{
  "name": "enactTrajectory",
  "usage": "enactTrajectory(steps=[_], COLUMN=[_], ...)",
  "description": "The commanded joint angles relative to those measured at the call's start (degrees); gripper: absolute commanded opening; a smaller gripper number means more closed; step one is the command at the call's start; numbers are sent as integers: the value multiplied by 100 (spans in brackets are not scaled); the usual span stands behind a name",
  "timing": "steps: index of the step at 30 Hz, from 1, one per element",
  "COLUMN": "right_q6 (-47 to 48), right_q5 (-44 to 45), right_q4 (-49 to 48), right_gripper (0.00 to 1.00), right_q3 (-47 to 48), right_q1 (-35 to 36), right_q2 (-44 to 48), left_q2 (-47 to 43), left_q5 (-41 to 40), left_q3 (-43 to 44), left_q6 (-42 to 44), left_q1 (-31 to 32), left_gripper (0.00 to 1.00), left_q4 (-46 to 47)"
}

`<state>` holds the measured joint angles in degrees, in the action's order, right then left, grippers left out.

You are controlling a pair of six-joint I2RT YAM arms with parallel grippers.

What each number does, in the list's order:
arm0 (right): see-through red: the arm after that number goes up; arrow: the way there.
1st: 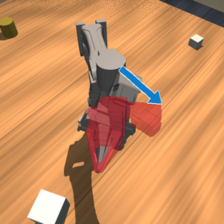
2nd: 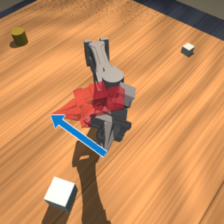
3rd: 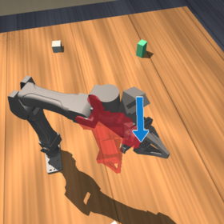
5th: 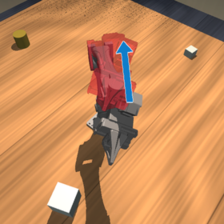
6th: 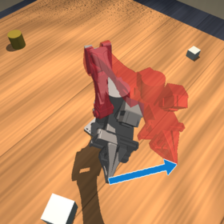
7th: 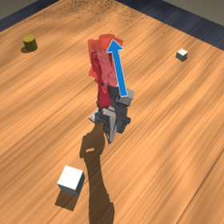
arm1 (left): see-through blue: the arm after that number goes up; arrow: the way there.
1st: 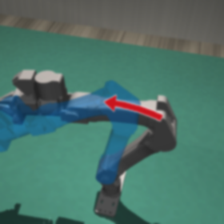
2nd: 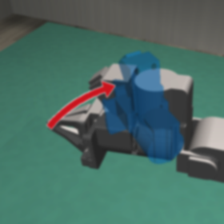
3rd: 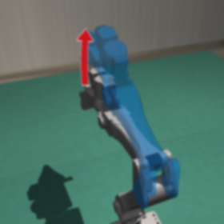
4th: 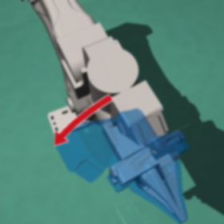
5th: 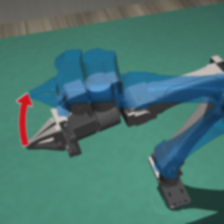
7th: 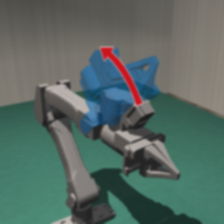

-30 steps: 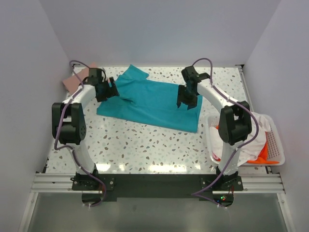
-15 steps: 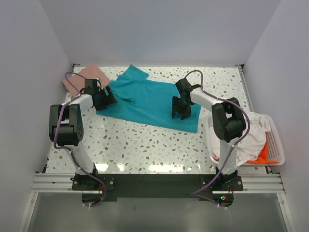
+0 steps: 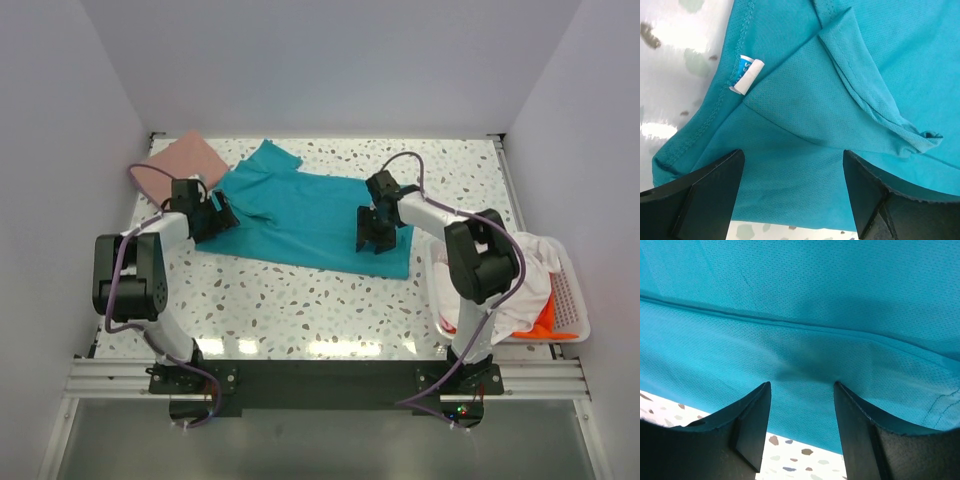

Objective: Fold and stack the t-shirts
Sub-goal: Fold the tshirt

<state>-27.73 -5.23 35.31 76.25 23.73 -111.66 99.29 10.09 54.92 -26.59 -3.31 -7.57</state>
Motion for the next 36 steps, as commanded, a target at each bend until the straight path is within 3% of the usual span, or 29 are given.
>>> enactTrajectory(steps=[1,12,20,28,36], right_q6=[118,-180,-172,-119,-49], right_q5=[-21,-13,102,154,268], right_q4=[591,855,1162,1391,1488], right_gripper=[57,57,57,57,57], right_q3=[-505,-1454,-1280,-708,-655], right_q1=[211,738,844,844,844], right_q2=[-76,803,1514,1533,1682], left_q2=[-216,-1472,-2483,-2230,-1685], left_q5=[-323,-736,-824,-210,46], left_q3=[-376,-1149,-1194,-1097,-940], left_q6=[-188,-479,-417,-619,-804], left_q1=[-64,-64,242,972,1069], left_gripper=[85,89,89,88,88], left_q4=[-657,-1571,-1713,-1213,-640])
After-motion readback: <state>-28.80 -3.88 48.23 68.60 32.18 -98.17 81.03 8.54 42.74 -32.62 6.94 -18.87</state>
